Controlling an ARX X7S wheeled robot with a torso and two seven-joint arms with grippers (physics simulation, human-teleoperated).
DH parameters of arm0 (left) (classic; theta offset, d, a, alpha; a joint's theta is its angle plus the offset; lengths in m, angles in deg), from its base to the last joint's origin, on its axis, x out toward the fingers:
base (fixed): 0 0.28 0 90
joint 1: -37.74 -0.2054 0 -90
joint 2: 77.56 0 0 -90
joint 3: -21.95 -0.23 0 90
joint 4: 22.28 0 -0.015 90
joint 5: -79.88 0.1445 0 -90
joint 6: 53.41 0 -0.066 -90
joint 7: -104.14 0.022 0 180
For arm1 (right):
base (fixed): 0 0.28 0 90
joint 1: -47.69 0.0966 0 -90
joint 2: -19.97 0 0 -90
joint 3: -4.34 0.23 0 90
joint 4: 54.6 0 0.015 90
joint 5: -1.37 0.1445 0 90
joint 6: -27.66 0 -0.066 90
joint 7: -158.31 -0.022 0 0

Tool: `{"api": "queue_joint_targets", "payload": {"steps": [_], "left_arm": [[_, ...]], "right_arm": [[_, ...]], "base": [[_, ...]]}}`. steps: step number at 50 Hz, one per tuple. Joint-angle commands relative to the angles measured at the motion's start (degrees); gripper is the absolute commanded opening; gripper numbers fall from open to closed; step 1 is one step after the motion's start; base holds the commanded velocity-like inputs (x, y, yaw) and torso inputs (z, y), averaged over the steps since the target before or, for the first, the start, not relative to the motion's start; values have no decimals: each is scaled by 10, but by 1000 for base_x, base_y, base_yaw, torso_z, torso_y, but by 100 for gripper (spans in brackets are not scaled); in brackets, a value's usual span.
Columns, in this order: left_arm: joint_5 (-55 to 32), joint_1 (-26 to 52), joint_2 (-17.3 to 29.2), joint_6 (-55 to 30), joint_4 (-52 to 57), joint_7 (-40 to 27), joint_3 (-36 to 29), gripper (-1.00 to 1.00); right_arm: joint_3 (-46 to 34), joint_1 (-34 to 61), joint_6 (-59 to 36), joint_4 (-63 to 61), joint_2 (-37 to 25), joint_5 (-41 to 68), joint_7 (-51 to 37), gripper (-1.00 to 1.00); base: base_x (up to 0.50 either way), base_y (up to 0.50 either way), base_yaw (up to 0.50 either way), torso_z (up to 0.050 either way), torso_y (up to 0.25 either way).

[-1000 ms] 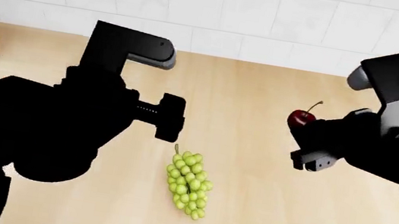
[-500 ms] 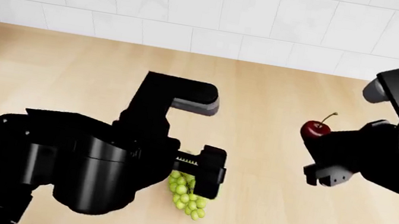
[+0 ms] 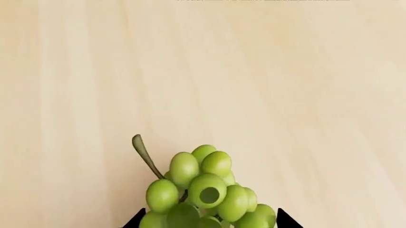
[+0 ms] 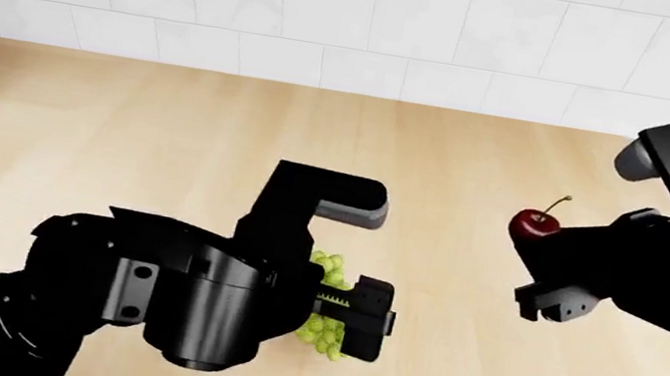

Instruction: Pick the grape, cherry from the counter and place them in the cabinet. Then close the cabinet.

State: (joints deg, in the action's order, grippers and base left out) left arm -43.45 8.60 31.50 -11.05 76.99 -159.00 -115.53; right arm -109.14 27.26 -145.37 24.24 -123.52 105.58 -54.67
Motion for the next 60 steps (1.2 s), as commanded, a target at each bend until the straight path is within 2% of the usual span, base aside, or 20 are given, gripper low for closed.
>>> {"api": "queue_joint_targets", "payload": {"steps": [1,6,10,14,19,27,33,38,43,51,60], "left_arm": [[0,-31,-1,9,-20,8,-39,-100],[3,-35,11,21,-2,10,-28,-100],[24,-21,60,33,48,20,19,-100],[59,-7,113,25,99,62,65,-100],[124,15,158,0,143,135,102,-100],[315,-14,233,43,234,264,186,-100],[458,-56,252,79,264,320,188,-100],[514,-99,262,96,295,321,177,-100],[518,-107,275,99,331,297,184,-100],[497,-132,304,123,382,260,214,-100],[492,-148,308,140,390,257,223,-100]], "right_arm": [[-7,-1,9,-8,-9,6,0,-100],[-3,-8,24,-14,-7,-11,6,-100],[17,-16,51,-34,-12,-32,5,-100],[50,-20,92,-69,-15,-41,-12,-100],[74,-22,132,-120,-1,-57,-44,-100],[116,-112,230,-242,34,-186,-72,-100],[106,-183,314,-277,94,-337,-67,-100],[76,-260,409,-272,131,-485,-44,-100],[76,-330,498,-266,157,-565,-37,-100],[120,-428,594,-306,163,-592,-43,-100],[104,-420,589,-300,169,-604,-41,-100]], "base": [[10,-3,-4,0,0],[2,-2,-4,0,0],[3,0,-1,0,0],[0,0,0,0,0],[0,0,0,0,0],[0,0,0,0,0],[0,0,0,0,0],[0,0,0,0,0],[0,0,0,0,0],[0,0,0,0,0],[0,26,0,0,0]]}}
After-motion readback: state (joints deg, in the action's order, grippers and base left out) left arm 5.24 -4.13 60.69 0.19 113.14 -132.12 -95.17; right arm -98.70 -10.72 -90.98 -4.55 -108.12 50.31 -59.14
